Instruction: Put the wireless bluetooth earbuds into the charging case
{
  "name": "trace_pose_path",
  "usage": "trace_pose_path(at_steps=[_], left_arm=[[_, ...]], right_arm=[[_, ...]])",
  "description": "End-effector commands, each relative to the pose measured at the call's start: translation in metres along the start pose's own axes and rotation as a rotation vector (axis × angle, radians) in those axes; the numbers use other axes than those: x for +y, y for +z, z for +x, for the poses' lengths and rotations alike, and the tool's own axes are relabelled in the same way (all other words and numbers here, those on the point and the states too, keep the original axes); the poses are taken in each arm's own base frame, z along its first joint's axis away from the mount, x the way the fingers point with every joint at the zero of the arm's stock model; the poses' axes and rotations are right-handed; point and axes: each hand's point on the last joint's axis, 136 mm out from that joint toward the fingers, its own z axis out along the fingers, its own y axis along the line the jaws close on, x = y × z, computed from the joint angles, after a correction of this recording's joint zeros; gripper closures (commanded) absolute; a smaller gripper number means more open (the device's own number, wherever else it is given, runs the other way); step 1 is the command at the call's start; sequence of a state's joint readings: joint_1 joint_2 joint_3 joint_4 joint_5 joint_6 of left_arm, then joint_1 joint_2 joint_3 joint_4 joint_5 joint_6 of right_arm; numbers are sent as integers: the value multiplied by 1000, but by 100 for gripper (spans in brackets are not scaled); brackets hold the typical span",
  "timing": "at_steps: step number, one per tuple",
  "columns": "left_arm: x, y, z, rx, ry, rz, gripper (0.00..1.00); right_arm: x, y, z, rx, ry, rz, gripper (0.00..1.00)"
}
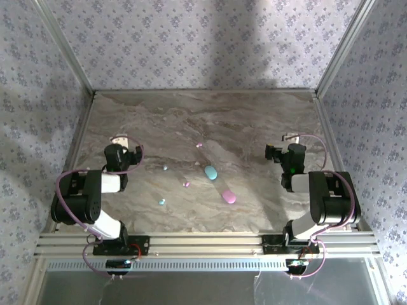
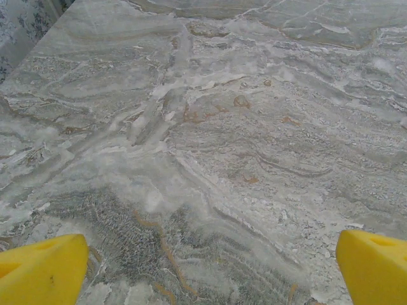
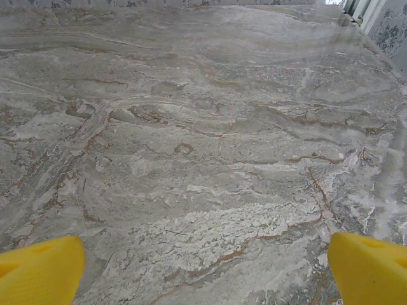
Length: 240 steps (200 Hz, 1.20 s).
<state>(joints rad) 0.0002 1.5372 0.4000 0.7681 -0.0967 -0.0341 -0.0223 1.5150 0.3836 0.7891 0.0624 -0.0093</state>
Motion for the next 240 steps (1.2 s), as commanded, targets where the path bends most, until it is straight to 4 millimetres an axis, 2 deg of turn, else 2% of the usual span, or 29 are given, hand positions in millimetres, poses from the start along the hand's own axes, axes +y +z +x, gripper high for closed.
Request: trace_pose_path(at_steps=[1,226,240], left_arm=[[0,1,-19,-65,-2,10,0],[-1,1,-19,-64,-1,12,0],[-4,-2,-25,-54,9,29,0]], right_arm=[[0,3,-7,-11,-13,-7,0],[0,2,-7,-12,-12,-6,0],[0,0,-11,-21,-14,-10,0]])
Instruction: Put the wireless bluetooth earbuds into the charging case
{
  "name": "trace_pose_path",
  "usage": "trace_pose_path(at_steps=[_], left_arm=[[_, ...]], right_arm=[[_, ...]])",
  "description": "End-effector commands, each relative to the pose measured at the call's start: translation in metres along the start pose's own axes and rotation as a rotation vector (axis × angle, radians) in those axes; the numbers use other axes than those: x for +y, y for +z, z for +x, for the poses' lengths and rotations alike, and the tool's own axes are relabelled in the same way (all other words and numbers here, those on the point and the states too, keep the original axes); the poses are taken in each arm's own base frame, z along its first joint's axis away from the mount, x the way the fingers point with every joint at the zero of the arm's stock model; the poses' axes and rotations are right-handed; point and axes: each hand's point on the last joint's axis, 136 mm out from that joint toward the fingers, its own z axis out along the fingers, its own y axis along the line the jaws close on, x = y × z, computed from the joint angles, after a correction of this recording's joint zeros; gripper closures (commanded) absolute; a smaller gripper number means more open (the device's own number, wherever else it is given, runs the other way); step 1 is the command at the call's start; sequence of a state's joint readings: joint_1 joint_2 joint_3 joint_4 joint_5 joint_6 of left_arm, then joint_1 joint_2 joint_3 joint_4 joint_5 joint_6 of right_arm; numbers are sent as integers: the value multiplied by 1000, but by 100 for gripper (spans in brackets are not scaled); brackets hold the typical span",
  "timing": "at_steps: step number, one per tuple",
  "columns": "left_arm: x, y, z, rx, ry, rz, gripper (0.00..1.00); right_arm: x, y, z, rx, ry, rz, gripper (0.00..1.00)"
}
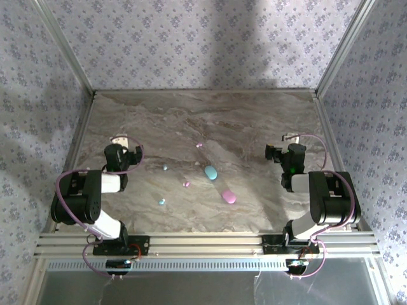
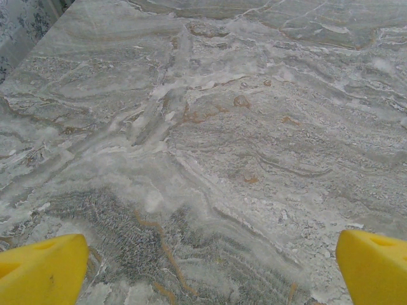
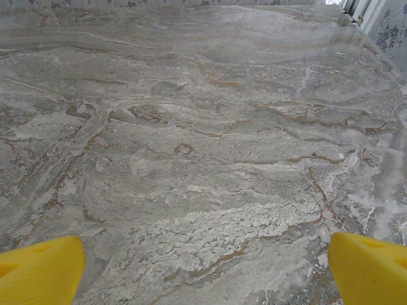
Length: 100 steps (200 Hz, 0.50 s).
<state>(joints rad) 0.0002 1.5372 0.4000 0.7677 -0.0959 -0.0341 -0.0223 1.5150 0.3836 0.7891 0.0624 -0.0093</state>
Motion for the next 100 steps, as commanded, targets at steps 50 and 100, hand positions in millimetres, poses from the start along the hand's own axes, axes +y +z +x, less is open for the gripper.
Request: trace_pose_path(at_steps=[50,100], left_arm=[[-14,-33,-48,-32,35,-26,0],[-57,-90,-93,-99,-26,117,0]], right_arm=[[4,-28,-42,-34,-28,-22,0],[23,-91,-110,-164,3,-101,0]])
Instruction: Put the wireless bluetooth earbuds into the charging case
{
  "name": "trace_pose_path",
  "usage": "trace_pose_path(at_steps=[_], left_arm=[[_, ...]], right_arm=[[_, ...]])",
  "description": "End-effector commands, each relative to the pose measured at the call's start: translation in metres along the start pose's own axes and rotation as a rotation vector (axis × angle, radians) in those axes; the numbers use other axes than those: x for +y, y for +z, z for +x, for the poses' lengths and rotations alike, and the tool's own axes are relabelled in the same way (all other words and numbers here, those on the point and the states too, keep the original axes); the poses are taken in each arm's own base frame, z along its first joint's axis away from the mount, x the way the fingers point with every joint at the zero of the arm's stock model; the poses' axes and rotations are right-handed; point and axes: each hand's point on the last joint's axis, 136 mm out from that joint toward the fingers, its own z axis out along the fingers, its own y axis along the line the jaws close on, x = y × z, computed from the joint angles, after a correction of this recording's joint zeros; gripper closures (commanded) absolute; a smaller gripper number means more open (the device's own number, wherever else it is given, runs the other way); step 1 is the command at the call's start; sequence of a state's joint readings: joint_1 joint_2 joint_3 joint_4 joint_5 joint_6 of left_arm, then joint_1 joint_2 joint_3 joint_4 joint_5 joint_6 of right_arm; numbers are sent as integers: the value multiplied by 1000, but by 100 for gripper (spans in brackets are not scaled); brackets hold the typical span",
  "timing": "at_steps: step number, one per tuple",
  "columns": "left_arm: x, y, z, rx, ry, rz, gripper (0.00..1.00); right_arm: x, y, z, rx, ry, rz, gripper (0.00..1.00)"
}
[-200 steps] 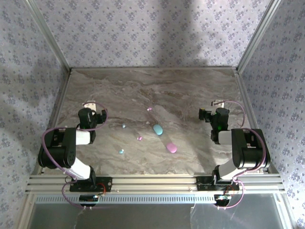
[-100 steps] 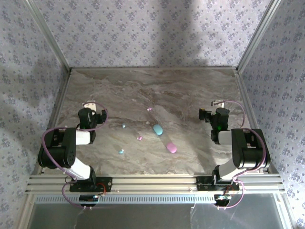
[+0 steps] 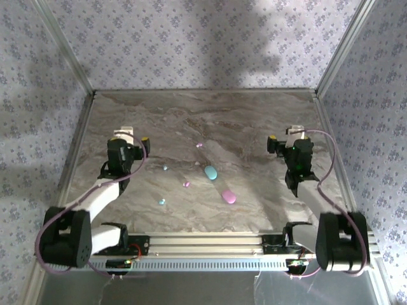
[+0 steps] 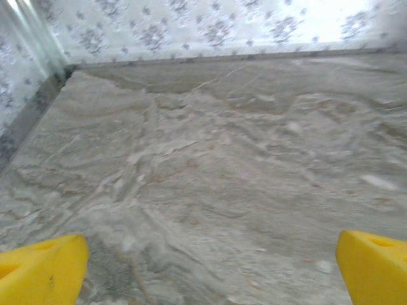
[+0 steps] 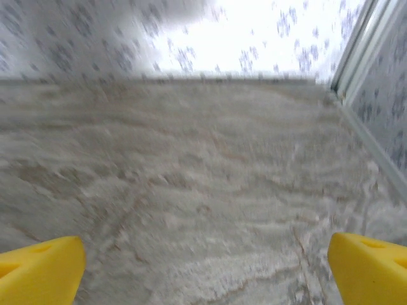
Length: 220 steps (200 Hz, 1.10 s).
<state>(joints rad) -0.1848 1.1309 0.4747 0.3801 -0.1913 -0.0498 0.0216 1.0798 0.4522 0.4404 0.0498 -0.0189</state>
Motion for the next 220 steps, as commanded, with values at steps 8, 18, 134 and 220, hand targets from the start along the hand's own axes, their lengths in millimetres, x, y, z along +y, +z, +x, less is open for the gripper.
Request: trace_pose_path(at_steps=[8,18,134,220], left_arm=[[-16,-31,-34,-13,-117,69,0],[-24,-44,-46,-25,-178,110,0],[-102,-108,-37,184,-466,409,0],[-97,-75,28,325,-685,314,0]], right_arm=[[12,-32,-38,-23,44,-59,0],[14,-44,-47,-29,78,-72,0],[58,-79,-5,421,436,-311,0],[151,-99,95,788,135,-491,15]])
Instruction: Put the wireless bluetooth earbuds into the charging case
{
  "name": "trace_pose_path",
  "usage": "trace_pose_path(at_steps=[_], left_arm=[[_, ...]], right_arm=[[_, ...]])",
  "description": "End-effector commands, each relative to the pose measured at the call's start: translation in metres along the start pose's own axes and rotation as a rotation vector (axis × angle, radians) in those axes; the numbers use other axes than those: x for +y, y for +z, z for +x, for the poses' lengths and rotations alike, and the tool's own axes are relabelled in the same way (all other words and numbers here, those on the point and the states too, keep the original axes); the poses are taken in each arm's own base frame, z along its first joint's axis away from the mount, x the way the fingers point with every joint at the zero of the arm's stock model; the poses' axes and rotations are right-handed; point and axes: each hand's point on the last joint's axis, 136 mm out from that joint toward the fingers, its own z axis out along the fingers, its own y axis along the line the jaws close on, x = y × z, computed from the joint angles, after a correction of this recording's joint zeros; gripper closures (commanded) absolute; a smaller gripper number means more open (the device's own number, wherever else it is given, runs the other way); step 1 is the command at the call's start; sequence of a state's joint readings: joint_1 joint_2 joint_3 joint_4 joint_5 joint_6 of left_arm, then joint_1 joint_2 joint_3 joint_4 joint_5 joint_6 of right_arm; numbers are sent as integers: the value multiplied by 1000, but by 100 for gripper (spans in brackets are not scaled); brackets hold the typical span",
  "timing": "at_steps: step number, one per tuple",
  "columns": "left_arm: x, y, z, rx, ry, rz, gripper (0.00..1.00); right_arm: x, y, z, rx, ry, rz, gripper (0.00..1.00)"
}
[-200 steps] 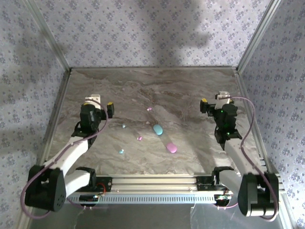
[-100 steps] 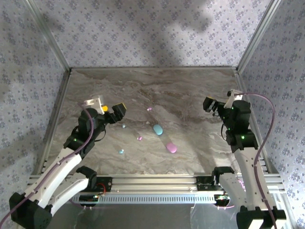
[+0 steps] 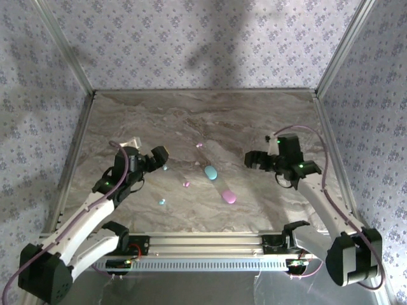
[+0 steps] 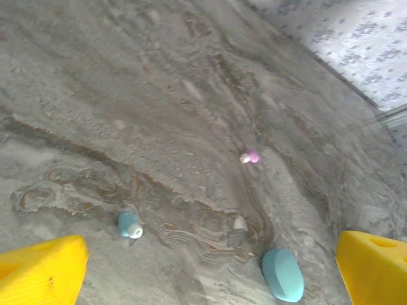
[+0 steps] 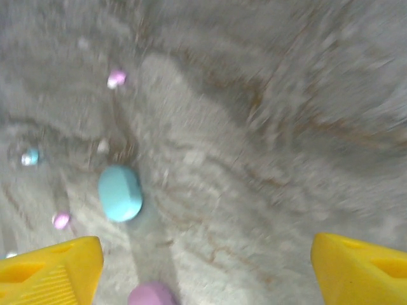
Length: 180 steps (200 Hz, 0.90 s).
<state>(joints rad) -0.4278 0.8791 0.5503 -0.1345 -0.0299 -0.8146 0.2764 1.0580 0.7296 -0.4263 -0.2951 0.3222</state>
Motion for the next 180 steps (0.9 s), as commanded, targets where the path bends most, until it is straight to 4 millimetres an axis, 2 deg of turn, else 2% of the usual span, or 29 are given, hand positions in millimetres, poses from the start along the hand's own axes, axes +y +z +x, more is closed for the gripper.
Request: trace_pose_path(at_steps=[1,34,77,119,180], left_arm=[[-4,5,7,9,-52,48,0],[4,16,29,64,-63,46,0],[5,31,50,174,-40,15,0],[3,35,51,178,-14,-2,0],[3,32,52,176,8,-4,0]], right_arm=[[12,16,42,154,-88,22,15],[31,33,82,272,-232,73,18],[39,45,110,366,-336,131,22],[44,58,130,463,-370,141,28],[46,71,134,504,-416,194,31]])
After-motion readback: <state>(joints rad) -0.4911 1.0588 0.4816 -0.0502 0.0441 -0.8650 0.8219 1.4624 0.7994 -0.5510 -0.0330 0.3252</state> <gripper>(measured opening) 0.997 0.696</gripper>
